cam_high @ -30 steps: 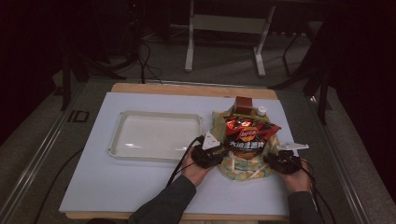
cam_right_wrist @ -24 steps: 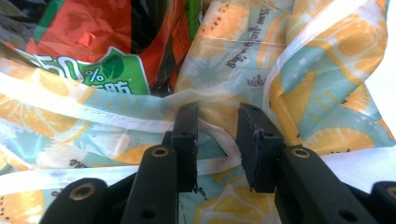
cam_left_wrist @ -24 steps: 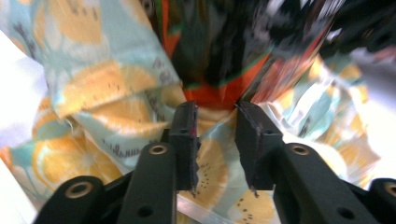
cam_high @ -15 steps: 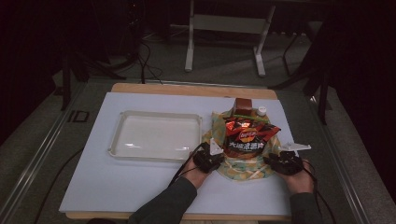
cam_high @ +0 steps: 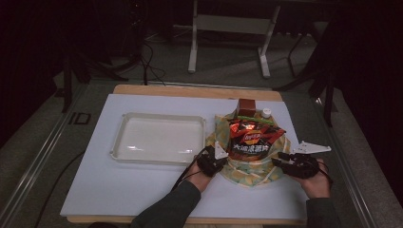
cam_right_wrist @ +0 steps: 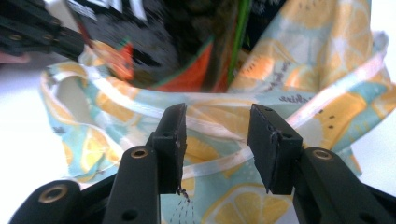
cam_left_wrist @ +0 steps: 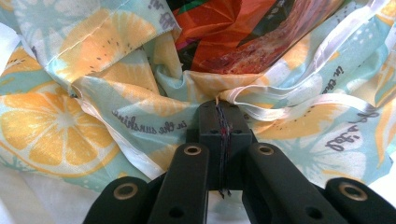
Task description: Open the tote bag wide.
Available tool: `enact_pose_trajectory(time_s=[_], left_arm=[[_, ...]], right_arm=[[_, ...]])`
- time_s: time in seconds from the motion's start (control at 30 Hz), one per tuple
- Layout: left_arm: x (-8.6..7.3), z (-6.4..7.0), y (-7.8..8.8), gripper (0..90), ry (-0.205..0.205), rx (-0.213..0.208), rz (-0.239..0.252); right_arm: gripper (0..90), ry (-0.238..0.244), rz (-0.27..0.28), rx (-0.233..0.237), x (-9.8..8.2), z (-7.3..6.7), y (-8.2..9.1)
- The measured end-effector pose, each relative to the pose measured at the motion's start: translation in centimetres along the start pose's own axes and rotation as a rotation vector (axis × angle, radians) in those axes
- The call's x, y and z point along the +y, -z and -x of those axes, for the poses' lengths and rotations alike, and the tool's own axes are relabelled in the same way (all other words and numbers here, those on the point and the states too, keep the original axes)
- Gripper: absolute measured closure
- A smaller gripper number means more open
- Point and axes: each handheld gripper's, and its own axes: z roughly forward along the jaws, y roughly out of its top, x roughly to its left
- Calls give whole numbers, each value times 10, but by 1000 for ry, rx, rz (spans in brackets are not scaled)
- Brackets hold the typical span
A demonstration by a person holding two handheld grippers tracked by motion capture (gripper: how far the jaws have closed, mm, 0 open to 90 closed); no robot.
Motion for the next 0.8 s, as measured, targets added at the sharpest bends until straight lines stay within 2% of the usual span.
enact_pose_trajectory(time_s=[0.17,0.33,0.43,0.47,0.8], left_arm=[[0,0,0,885,2,-4,-1],[0,1,0,883,-3,5,0],[0,1,0,883,-7,13,-2],[0,1,0,882,-8,12,-2],[0,1,0,882,-8,13,-2]], right_arm=[[565,39,15,20,9,-2,8],[566,114,-10,54,25,-7,14],[567,123,-12,56,27,-7,15],[566,144,-16,68,33,-8,17],[547,189,-26,115,48,-11,19]])
